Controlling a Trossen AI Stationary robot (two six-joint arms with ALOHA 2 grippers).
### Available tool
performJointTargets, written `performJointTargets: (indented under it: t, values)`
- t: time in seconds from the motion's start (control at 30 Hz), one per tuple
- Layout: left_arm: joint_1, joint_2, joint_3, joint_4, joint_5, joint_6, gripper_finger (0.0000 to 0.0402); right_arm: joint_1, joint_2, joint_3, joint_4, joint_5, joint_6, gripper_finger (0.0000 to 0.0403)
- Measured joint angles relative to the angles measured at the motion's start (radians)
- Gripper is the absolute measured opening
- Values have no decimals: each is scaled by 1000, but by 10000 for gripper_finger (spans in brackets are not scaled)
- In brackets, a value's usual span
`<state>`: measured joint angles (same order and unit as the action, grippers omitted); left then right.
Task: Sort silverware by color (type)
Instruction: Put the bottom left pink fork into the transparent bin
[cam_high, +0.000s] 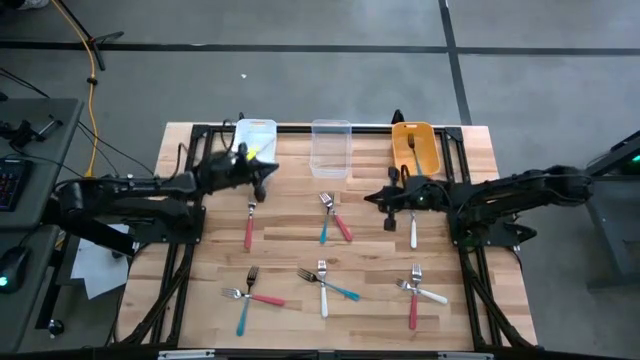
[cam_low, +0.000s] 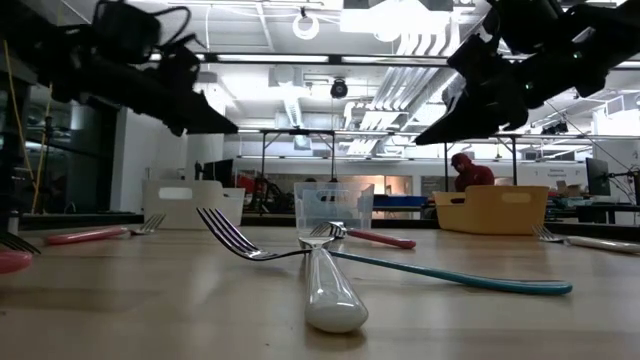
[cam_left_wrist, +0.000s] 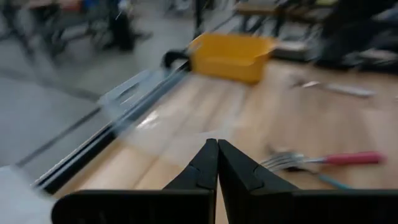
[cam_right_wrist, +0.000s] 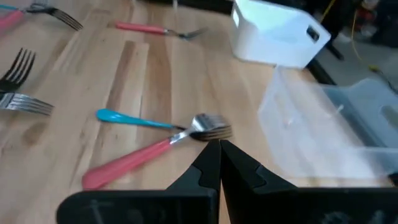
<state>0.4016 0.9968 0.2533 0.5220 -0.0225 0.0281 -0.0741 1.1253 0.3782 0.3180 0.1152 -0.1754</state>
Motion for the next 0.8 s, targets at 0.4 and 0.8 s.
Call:
performJointTargets:
  t: [0.4, 0.8]
  values:
    - [-270, 1, -170, 257, -27, -69, 3, 132, 174, 0, 125, 145, 262, 33]
    - [-408, 7, -170, 261, -145, -9, 3, 162, 440, 77, 313, 156, 336, 162]
